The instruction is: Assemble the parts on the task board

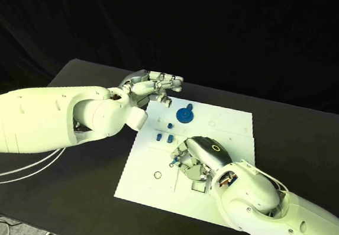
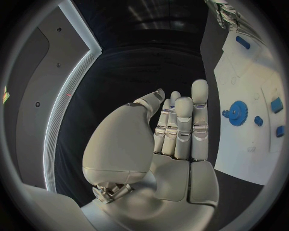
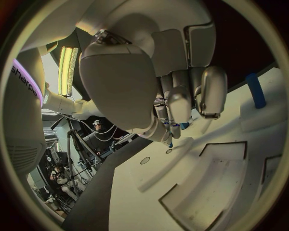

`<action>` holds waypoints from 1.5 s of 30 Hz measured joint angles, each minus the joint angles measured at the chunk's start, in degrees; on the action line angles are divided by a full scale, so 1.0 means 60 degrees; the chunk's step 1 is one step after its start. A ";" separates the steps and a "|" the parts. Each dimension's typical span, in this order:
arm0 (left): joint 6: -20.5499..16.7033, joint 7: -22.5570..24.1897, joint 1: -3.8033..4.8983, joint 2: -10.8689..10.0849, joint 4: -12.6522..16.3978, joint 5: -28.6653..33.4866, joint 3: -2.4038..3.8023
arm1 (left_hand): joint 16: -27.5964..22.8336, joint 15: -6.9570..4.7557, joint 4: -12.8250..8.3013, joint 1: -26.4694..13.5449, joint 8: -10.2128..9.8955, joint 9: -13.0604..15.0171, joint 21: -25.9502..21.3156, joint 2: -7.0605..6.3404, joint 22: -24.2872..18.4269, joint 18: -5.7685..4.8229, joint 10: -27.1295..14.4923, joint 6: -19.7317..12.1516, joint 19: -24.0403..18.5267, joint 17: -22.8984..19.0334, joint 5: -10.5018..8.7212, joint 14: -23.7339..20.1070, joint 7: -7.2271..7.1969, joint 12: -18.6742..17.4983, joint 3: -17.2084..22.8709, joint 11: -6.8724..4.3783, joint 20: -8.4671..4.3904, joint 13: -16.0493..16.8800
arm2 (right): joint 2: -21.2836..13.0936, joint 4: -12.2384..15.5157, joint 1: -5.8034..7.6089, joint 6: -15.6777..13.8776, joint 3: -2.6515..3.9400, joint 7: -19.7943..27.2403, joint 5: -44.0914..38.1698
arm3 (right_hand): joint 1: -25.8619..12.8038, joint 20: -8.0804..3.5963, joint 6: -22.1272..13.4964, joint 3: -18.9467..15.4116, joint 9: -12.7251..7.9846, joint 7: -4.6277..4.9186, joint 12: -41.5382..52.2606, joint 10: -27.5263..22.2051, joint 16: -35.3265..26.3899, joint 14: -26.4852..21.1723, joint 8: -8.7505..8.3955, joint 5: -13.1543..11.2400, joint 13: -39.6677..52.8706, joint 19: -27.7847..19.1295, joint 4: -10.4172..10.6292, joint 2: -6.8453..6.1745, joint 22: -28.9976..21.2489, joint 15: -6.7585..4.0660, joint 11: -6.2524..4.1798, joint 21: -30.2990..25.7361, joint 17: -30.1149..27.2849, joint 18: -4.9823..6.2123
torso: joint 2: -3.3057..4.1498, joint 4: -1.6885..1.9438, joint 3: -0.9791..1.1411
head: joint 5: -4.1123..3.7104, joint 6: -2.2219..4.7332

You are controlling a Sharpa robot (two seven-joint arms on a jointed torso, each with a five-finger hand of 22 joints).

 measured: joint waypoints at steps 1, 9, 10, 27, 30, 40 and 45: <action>-0.0003 0.0003 0.0000 0.0003 -0.0001 0.0003 0.0000 | 0.0000 0.0002 0.0033 -0.0038 0.0011 0.0000 0.0000 0.0038 0.0000 0.0000 -0.0050 0.0000 0.0000 -0.0018 0.0000 -0.0002 0.0000 0.0023 -0.0033 -0.0012 0.0000 0.0000 | 0.0004 -0.0011 -0.0003 0.0002 -0.0002 0.0002 0.0000 | -0.0003 0.0000 0.0000 0.0000 -0.0001 0.0000 0.0000 0.0000 0.0004 0.0000 0.0000 0.0000 0.0000 0.0000 0.0000 -0.0001 0.0000 0.0000 0.0000 0.0000 0.0000 0.0000 | -0.0001 0.0000 -0.0003 | -0.0005 -0.0005; -0.0012 0.0010 0.0000 0.0008 -0.0013 0.0019 0.0000 | 0.0000 0.0003 0.0033 -0.0035 0.0011 0.0000 0.0000 0.0036 0.0000 -0.0002 -0.0064 -0.0001 0.0000 -0.0020 0.0000 -0.0003 -0.0002 0.0043 -0.0033 0.0002 0.0000 -0.0001 | 0.0025 -0.0058 -0.0013 0.0052 -0.0014 0.0007 -0.0009 | -0.0023 0.0000 0.0000 0.0000 -0.0003 0.0000 -0.0013 0.0000 0.0038 0.0000 -0.0007 0.0000 0.0000 0.0000 0.0000 0.0001 0.0000 0.0000 0.0000 0.0000 0.0011 0.0000 | -0.0002 -0.0004 -0.0001 | -0.0011 -0.0039; -0.0013 0.0010 0.0000 0.0008 -0.0015 0.0020 0.0000 | 0.0000 0.0003 0.0033 -0.0035 0.0011 0.0000 0.0000 0.0036 0.0001 -0.0002 -0.0064 -0.0001 0.0000 -0.0020 0.0000 -0.0003 -0.0001 0.0043 -0.0033 0.0002 0.0000 -0.0001 | 0.0029 -0.0061 -0.0013 0.0063 -0.0015 0.0007 -0.0015 | -0.0023 0.0000 0.0000 0.0000 -0.0004 -0.0001 -0.0012 0.0000 0.0038 0.0000 -0.0007 -0.0001 -0.0001 0.0000 0.0000 0.0001 0.0000 0.0000 0.0000 0.0000 0.0011 -0.0001 | -0.0002 -0.0004 -0.0001 | -0.0011 -0.0041; -0.0010 0.0002 0.0000 0.0022 -0.0050 0.0034 0.0000 | 0.0000 0.0003 0.0033 -0.0035 0.0010 0.0000 -0.0045 0.0037 -0.0041 -0.0004 -0.0064 -0.0014 0.0000 -0.0062 0.0000 -0.0003 -0.0014 0.0043 -0.0033 0.0002 0.0000 0.0006 | 0.0151 -0.0114 -0.0005 0.0334 -0.0075 0.0014 -0.0141 | -0.0022 0.0000 -0.0001 -0.0002 0.0002 -0.0001 0.0028 0.0001 0.0037 0.0000 -0.0008 -0.0005 0.0003 0.0000 0.0001 0.0000 -0.0012 0.0000 -0.0001 0.0000 0.0009 0.0000 | -0.0002 -0.0004 -0.0005 | -0.0019 -0.0116; -0.0008 0.0000 0.0000 0.0024 -0.0055 0.0035 0.0000 | 0.0000 0.0003 0.0033 -0.0034 0.0010 0.0000 -0.0044 0.0037 -0.0041 -0.0004 -0.0063 -0.0014 0.0000 -0.0062 0.0000 -0.0003 -0.0015 0.0043 -0.0033 0.0002 0.0000 0.0006 | 0.0184 -0.0122 0.0000 0.0373 -0.0094 0.0013 -0.0236 | -0.0022 0.0000 -0.0002 -0.0002 0.0000 -0.0001 0.0028 0.0002 0.0036 0.0000 -0.0009 -0.0007 0.0003 0.0000 0.0002 -0.0001 -0.0014 0.0000 -0.0001 0.0000 0.0002 0.0000 | -0.0002 -0.0004 -0.0005 | -0.0017 -0.0127; -0.0004 -0.0007 -0.0001 0.0031 -0.0067 0.0038 -0.0001 | 0.0000 0.0003 0.0033 -0.0034 0.0009 0.0000 -0.0043 0.0037 -0.0042 -0.0005 -0.0063 -0.0015 -0.0003 -0.0062 0.0000 -0.0003 -0.0015 0.0043 -0.0032 0.0002 0.0003 0.0005 | 0.0282 -0.0194 0.0003 0.0496 -0.0162 -0.0019 -0.0604 | -0.0230 0.0000 -0.0142 -0.0003 -0.0013 0.0106 0.0020 -0.0024 0.0036 -0.0025 -0.0036 -0.0025 0.0002 -0.0001 0.0002 -0.0006 -0.0100 0.0025 -0.0082 0.0000 -0.0072 0.0000 | -0.0005 0.0002 -0.0004 | -0.0027 -0.0146; -0.0002 -0.0010 -0.0001 0.0041 -0.0069 0.0039 -0.0001 | 0.0000 0.0003 0.0033 -0.0034 0.0009 0.0000 -0.0043 0.0037 -0.0051 -0.0005 -0.0063 -0.0015 -0.0034 -0.0062 0.0000 -0.0003 -0.0015 0.0043 -0.0033 0.0002 0.0034 0.0004 | 0.0352 -0.0272 0.0044 0.0514 -0.0202 -0.0026 -0.0704 | -0.0516 0.0064 -0.0470 -0.0004 -0.0092 0.0124 -0.0002 -0.0415 0.0018 -0.0034 -0.0070 0.0073 0.0006 -0.0065 0.0004 -0.0113 -0.0191 0.0104 0.0041 -0.0080 -0.0131 0.0000 | -0.0006 -0.0001 -0.0005 | -0.0025 -0.0147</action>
